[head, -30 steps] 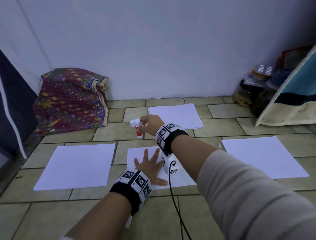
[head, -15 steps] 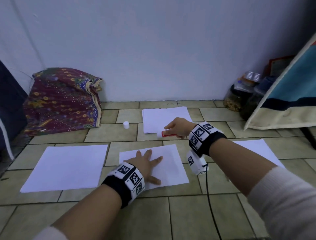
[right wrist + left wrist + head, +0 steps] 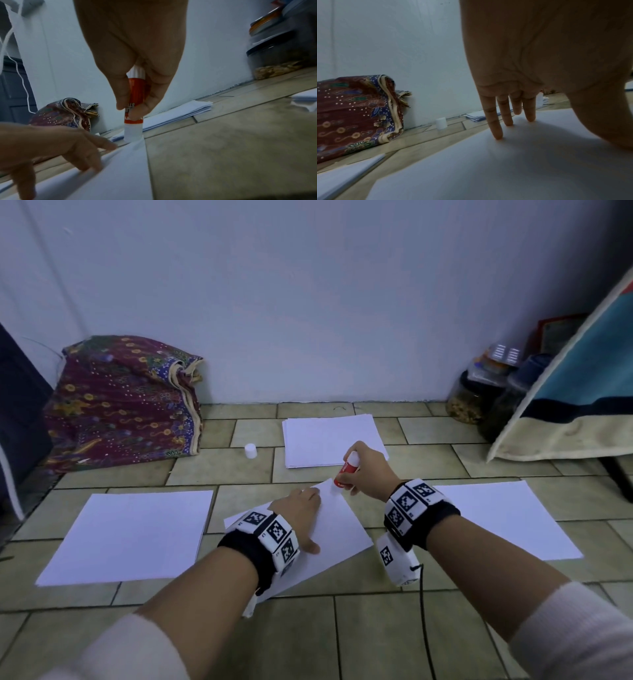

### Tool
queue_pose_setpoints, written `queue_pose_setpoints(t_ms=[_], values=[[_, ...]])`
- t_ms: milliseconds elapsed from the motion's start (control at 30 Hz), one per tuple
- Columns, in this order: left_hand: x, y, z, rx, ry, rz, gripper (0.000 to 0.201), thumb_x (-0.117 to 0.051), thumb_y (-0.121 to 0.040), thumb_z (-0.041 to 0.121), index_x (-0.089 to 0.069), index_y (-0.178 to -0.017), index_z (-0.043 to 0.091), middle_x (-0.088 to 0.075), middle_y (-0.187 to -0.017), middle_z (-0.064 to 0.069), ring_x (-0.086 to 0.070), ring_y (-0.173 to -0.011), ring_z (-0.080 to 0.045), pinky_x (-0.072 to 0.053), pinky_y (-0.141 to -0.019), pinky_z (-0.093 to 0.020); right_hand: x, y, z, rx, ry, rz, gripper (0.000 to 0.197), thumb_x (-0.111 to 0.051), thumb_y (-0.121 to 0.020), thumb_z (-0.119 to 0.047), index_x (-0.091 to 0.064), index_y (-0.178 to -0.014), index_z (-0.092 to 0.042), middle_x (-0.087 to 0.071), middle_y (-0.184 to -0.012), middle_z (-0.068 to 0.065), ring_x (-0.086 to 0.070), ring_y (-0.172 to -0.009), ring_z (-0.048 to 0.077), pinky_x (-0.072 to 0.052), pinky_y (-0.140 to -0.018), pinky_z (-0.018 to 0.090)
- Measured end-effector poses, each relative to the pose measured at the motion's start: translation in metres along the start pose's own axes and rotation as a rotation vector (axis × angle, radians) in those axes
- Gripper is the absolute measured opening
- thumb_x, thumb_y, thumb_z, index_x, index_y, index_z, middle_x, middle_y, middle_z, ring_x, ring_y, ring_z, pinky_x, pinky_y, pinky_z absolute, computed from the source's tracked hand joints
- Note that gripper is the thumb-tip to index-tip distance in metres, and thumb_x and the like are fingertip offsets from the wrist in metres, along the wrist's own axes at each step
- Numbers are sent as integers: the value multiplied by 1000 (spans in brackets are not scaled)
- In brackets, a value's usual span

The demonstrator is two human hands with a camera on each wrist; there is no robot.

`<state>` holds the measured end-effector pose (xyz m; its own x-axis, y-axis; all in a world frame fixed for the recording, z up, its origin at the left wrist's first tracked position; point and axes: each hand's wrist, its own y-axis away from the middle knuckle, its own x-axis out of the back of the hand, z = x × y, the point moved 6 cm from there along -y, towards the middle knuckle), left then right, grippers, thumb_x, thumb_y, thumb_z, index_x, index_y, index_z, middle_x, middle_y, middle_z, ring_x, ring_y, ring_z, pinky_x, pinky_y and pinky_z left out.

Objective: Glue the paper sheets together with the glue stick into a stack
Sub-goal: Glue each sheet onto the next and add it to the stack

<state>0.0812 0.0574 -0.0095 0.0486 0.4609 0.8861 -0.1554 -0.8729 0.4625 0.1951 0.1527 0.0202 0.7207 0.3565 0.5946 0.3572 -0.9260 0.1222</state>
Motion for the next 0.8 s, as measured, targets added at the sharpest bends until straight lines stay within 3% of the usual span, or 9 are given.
queue_pose_setpoints(t_ms=[67,167,333,433,567,633,800], values=[[-2,-3,-1,-1,-27,-20,93,-69,-81,48,-18,-149,9,-13,-158,-1,-21,-140,-23,-43,-101,-45,-1,-1,-3,32,50,42,33,-74,-75,-3,-49,-95,-9,-62,-90,14,-62,-64,26,-54,-55,31],[-4,-7,-3,3,-58,-42,97,-69,-81,51,-14,-149,9,-15,-157,0,-22,-138,-24,-46,-96,-44,-7,-4,-7,78,53,72,29,-76,-70,-1,-55,-89,-10,-64,-84,8,-60,-67,23,-55,-67,35],[-5,-8,-5,-6,-64,-31,98,-69,-80,52,-12,-150,11,-11,-158,3,-20,-138,-24,-46,-93,-41,-21,-10,-10,112,145,15,24,-69,-79,-1,-54,-94,-12,-65,-91,11,-62,-84,30,-53,-78,39],[-5,-7,-5,-8,-65,-29,101,-69,-81,51,-9,-151,11,-6,-160,4,-17,-141,-23,-43,-95,-40,-23,-12,-12,137,249,-35,27,-68,-82,-5,-52,-103,-10,-64,-99,15,-60,-90,32,-52,-80,40],[-5,-7,-4,-11,-68,-29,101,-68,-82,51,-8,-152,10,-5,-161,4,-14,-142,-23,-42,-100,-41,-23,-8,-19,225,321,-133,22,-60,-83,5,-54,-101,-5,-68,-97,13,-63,-92,27,-49,-75,30],[-6,-7,-5,-7,-74,-32,102,-67,-82,52,-6,-153,11,-4,-161,3,-13,-143,-23,-41,-102,-41,-24,-6,-21,265,349,-178,21,-59,-82,7,-53,-98,-5,-68,-95,13,-65,-91,28,-52,-80,34],[-5,-8,-5,0,-76,-44,103,-67,-82,52,-5,-153,12,-3,-161,4,-13,-144,-22,-41,-104,-42,-22,2,-18,302,398,-252,30,-69,-80,-1,-48,-90,-21,-67,-97,9,-64,-92,26,-53,-83,42]])
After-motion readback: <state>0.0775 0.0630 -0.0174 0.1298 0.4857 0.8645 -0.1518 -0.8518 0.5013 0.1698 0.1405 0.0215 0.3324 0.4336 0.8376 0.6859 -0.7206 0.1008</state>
